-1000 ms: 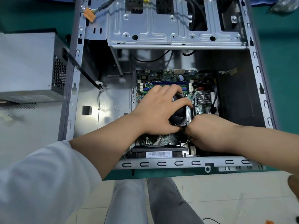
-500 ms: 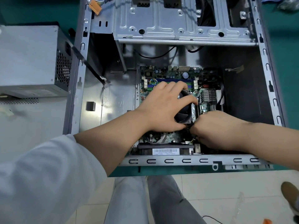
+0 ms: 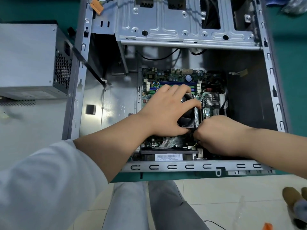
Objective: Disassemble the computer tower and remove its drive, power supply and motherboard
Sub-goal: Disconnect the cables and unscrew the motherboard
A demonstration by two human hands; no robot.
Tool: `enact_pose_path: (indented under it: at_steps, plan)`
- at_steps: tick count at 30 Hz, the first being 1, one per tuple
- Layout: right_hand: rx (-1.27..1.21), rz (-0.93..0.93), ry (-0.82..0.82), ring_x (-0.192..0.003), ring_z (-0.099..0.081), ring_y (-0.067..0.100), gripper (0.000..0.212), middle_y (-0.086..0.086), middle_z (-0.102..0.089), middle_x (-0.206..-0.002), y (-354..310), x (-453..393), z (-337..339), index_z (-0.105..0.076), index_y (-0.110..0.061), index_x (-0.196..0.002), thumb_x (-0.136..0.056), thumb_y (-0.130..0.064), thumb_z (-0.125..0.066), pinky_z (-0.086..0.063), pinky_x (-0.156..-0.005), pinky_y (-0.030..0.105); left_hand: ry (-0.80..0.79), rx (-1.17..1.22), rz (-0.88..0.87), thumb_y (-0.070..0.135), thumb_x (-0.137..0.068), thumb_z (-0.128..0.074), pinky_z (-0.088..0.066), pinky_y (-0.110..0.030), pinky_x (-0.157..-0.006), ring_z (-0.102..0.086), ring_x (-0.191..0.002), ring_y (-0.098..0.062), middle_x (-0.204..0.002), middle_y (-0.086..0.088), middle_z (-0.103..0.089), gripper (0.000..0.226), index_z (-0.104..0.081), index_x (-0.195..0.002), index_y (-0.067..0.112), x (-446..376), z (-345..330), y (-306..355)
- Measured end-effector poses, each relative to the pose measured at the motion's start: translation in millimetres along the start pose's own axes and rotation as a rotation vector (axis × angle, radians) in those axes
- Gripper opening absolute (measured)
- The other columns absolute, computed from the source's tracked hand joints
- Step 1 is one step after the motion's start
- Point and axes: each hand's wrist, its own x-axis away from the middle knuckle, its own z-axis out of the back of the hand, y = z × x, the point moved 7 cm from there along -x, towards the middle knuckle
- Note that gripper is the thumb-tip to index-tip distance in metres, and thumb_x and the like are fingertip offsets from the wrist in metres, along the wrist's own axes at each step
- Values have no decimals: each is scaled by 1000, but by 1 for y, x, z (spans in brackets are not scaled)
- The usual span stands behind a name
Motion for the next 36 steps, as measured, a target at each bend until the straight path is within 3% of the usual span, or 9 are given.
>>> enact_pose_path:
  at_steps: [4, 7, 10, 15, 23, 27, 31, 36]
  plan:
    - [-7, 24, 14, -51, -33, 22, 14, -1, -33, -58, -4, -6, 3, -43, -18, -70, -81, -12, -50, -23, -43, 26, 2, 8, 4, 57, -73, -56, -27, -33, -92, -44, -112, -20, -129, -2, -42, 58, -46, -127, 38, -1, 2, -2]
    - [-22, 21, 16, -57, -39, 25, 14, -1, -34, -60, -1, -1, -1, -44, -19, -71, -83, -13, -49, -29, -48, 28, -12, -4, -4, 59, -73, -55, -27, -34, -93, -44, -112, -20, -129, -2, -42, 60, -46, -128, 38, -2, 1, 1]
    - [-24, 8, 4, -59, -41, 26, 23, -2, -33, -59, 3, 2, -2, -36, -17, -64, -84, -14, -47, -29, -48, 28, -18, 16, 1, 60, -73, -57, -26, -34, -93, -44, -113, -21, -129, -3, -43, 61, -47, -128, 37, -1, 2, 1]
    - [-28, 19, 18, -48, -28, 18, 34, -2, -30, -57, -4, -3, 4, -26, -18, -59, -81, -11, -50, -20, -43, 24, -24, 30, 19, 56, -72, -57, -27, -34, -92, -46, -111, -20, -127, -2, -44, 57, -48, -125, 38, -1, 3, 0]
    - [-66, -39, 63, -57, -40, 26, 18, -2, -32, -57, 8, 4, 1, -40, -17, -68, -84, -17, -48, -26, -46, 27, -42, 16, 22, 59, -71, -59, -27, -34, -93, -44, -113, -21, -129, -2, -42, 60, -47, -127, 39, 0, 1, 0]
    - [-102, -46, 69, -57, -38, 25, 17, -3, -31, -58, 4, 2, 5, -42, -18, -69, -85, -18, -49, -22, -44, 25, -44, 18, 28, 57, -72, -59, -26, -32, -92, -44, -113, -19, -129, -1, -42, 59, -46, -127, 39, -1, 3, 0]
    - [-181, -137, 65, -66, -48, 24, 12, -6, -37, -62, 18, 8, 7, -51, -19, -76, -86, -26, -50, -32, -51, 26, -50, 32, 24, 60, -72, -58, -26, -33, -94, -43, -114, -20, -129, -1, -41, 60, -46, -127, 39, -1, 4, 1]
    - [-165, -251, 290, -75, -58, 18, 13, -8, -61, -83, 35, 25, 38, -60, -33, -89, -85, -35, -48, -34, -51, 25, -95, 22, 28, 63, -70, -58, -24, -33, -93, -40, -115, -20, -131, -1, -36, 68, -41, -131, 38, -4, 3, 1]
